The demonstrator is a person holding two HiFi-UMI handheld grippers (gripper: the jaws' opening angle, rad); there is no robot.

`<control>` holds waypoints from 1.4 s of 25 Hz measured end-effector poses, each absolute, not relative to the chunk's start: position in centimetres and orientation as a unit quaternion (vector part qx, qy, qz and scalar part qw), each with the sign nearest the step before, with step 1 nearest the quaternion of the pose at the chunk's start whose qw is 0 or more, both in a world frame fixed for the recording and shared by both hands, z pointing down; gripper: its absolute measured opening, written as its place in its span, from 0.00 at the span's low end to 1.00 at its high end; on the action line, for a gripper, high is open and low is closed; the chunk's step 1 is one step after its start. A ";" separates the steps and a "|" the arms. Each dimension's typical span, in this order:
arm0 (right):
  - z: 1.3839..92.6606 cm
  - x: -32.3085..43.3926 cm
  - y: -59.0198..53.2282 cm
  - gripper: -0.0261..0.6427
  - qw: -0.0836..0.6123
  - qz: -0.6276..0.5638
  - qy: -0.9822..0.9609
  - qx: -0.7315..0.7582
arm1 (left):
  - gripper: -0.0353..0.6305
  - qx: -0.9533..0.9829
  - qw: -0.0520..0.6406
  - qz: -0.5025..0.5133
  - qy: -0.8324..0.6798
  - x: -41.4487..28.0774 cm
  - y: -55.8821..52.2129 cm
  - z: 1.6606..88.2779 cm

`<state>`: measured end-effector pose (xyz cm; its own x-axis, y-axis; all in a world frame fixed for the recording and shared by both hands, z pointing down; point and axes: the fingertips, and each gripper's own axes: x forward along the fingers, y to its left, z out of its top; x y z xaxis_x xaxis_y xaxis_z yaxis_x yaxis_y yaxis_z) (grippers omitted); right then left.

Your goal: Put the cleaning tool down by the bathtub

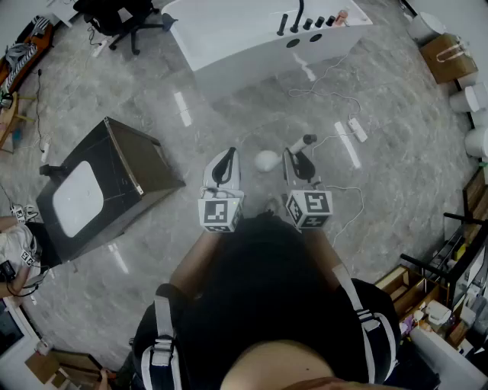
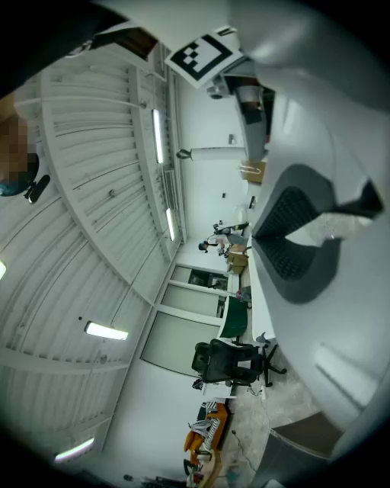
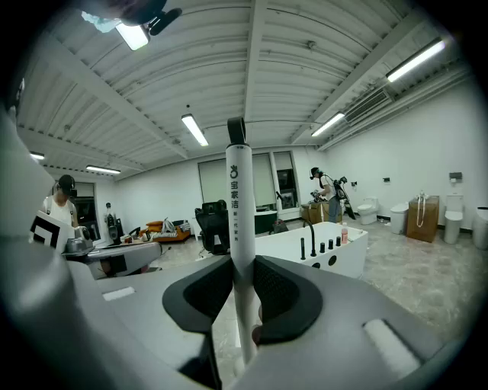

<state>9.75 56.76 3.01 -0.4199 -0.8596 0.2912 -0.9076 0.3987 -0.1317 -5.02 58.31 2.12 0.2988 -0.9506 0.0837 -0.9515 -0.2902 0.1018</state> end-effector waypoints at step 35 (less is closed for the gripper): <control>4.2 6.4 52.8 0.17 0.080 0.135 -0.794 0.587 | 0.07 0.837 0.093 -0.007 -0.539 -9.6 53.9 3.8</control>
<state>6.40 52.79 4.21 -0.2971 -0.9108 0.2866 -0.9543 0.2735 -0.1203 -9.62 53.95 3.76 0.4195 -0.9034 0.0884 -0.9007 -0.4021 0.1644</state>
